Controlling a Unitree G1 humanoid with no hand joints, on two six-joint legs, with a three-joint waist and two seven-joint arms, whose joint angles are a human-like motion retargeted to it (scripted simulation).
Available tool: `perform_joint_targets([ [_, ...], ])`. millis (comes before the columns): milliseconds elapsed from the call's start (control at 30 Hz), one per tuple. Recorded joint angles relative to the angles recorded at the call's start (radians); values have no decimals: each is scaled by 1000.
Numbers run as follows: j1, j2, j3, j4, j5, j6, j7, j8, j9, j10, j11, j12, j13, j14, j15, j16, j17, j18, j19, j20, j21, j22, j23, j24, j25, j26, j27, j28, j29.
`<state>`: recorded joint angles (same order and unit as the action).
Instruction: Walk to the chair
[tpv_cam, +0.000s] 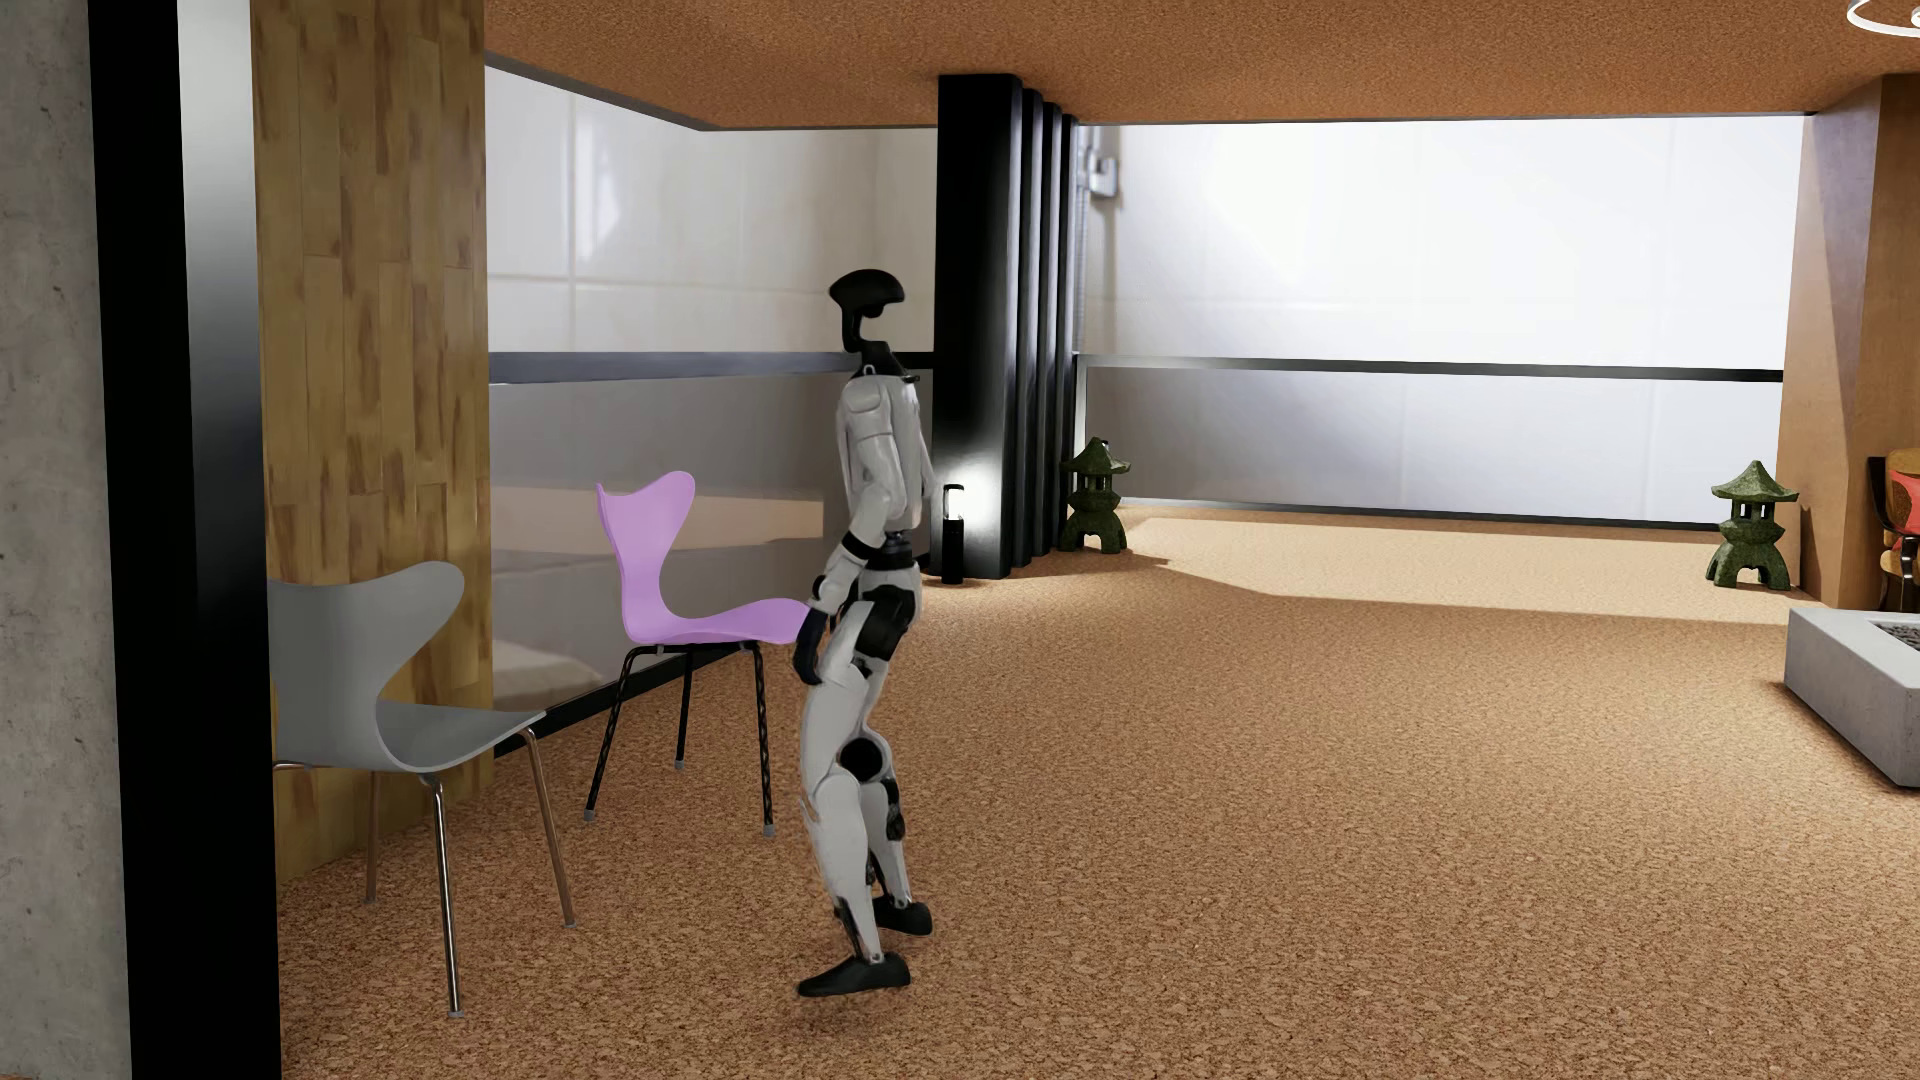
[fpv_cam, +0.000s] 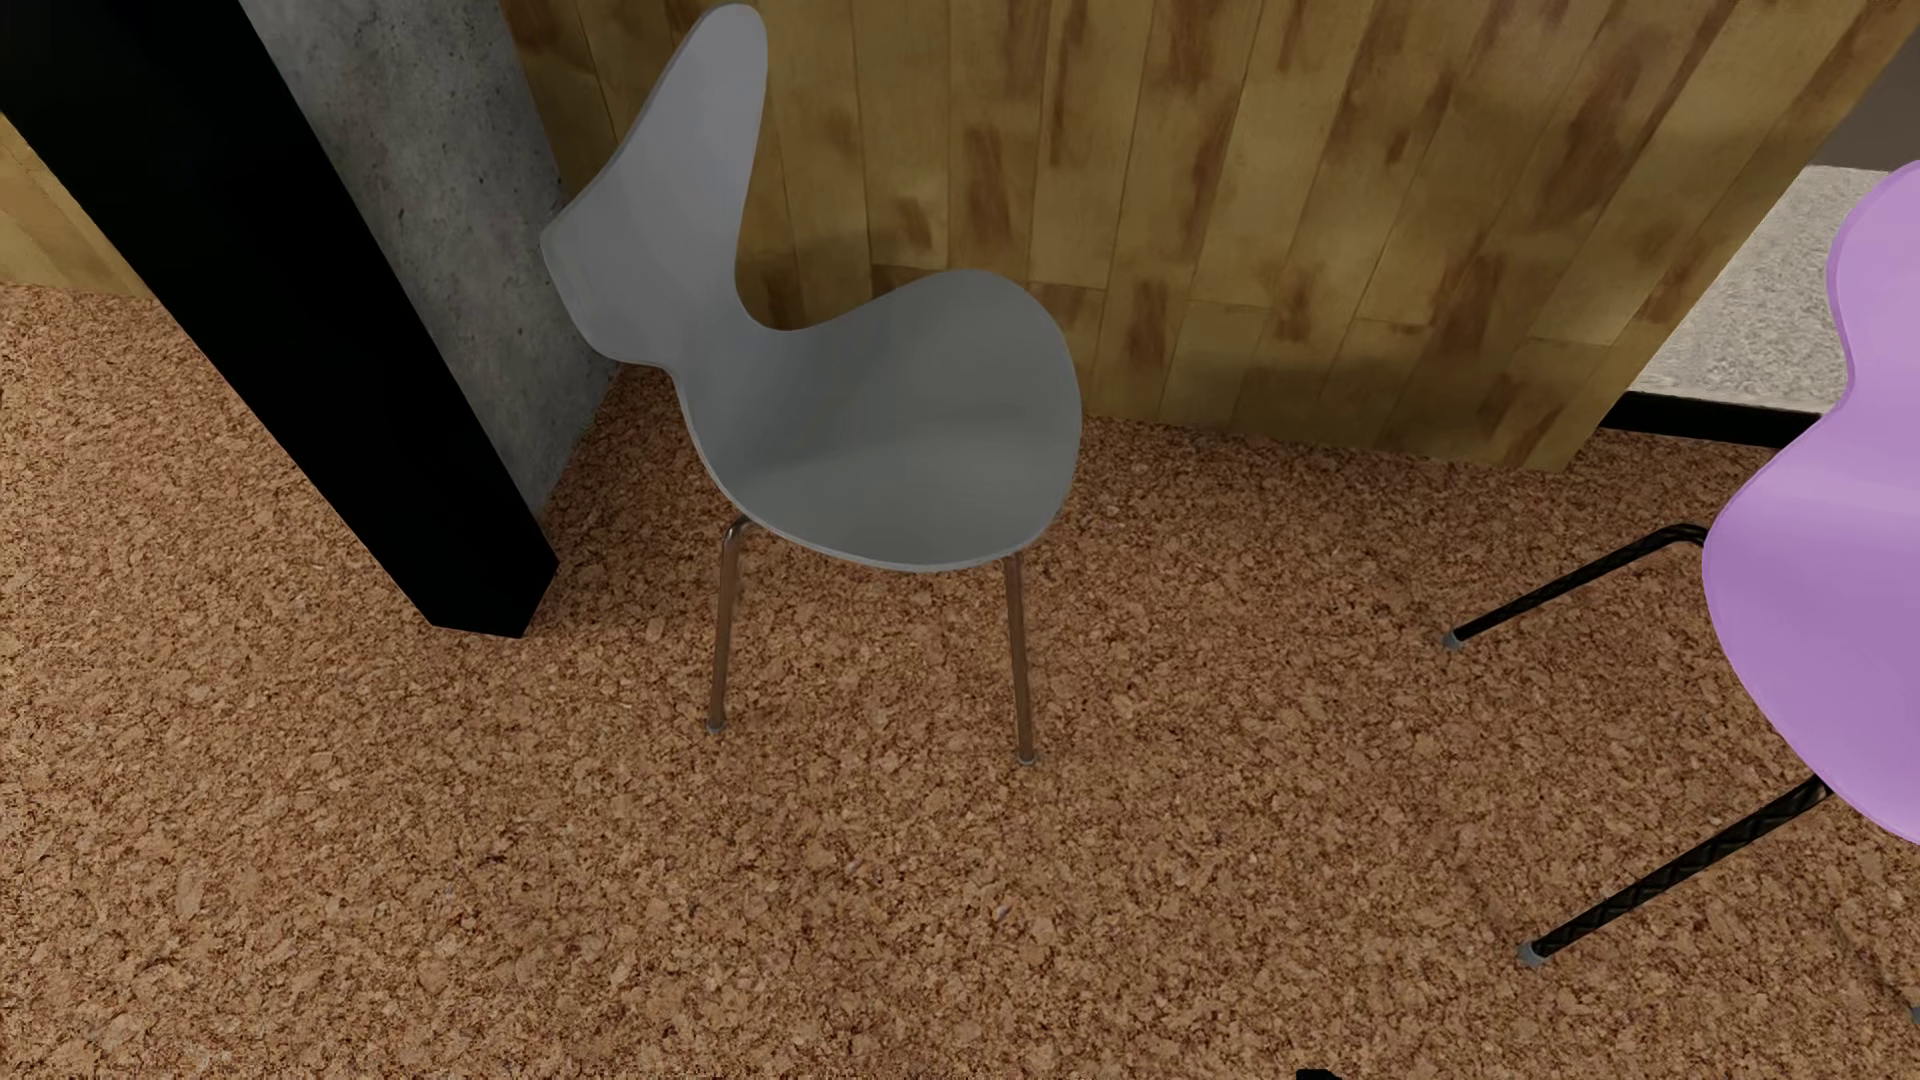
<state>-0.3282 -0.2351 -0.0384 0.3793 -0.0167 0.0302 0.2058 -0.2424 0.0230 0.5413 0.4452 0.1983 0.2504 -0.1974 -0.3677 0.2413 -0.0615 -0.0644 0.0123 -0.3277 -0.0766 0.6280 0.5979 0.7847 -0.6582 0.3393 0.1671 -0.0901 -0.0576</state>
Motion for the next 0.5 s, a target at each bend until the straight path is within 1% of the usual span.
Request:
perform_joint_targets([
  [33, -13, -1, 0, -24, 0, 4, -15, -15, 0, 32, 0, -6, -4, -29, -3, 0, -4, -17, -7, -6, 1, 0, 5, -4, 0, -1, 1, 1, 1],
  [67, -25, -1, -1, -60, -2, 7, -41, -29, 0, 69, 0, -13, -7, -64, -4, 1, -8, -42, -12, -11, 2, -2, 10, -7, -1, -3, 2, 2, 3],
  [100, -33, 2, -2, -104, -4, 10, -70, -43, -1, 104, 2, -18, -11, -86, -2, 3, -12, -56, -16, -15, 5, -6, 17, -10, -2, -4, 2, 5, 5],
  [133, -27, 4, -6, -135, -6, 13, -71, -55, -3, 123, -1, -27, -22, -106, -2, 3, -10, -39, -20, -16, 14, -6, 15, -12, -4, -6, 18, 9, 8],
  [200, 20, 12, -12, -124, -11, 20, 56, -71, -9, 69, -26, -37, -34, -106, 6, -2, -17, 26, -26, -20, 21, -11, 15, -20, -1, -12, 36, 21, 9],
  [233, 41, 13, -10, -134, -14, 21, 72, -71, -11, 25, -33, -41, -40, -99, 9, -4, -19, 37, -27, -24, 19, -12, 18, -22, 3, -15, 43, 28, 8],
  [367, 83, 12, -3, -167, -27, 14, 75, -71, -19, -86, -53, -57, -57, -61, 19, 6, 3, 9, -33, -50, 0, -14, 38, -22, 20, -19, 58, 32, 1],
  [500, 86, 13, -4, -189, -42, 6, 69, -84, -23, -126, -69, -68, -60, -36, 27, 2, 16, 2, -37, -46, -4, -10, 58, -34, 17, -9, 64, 39, 8],
])
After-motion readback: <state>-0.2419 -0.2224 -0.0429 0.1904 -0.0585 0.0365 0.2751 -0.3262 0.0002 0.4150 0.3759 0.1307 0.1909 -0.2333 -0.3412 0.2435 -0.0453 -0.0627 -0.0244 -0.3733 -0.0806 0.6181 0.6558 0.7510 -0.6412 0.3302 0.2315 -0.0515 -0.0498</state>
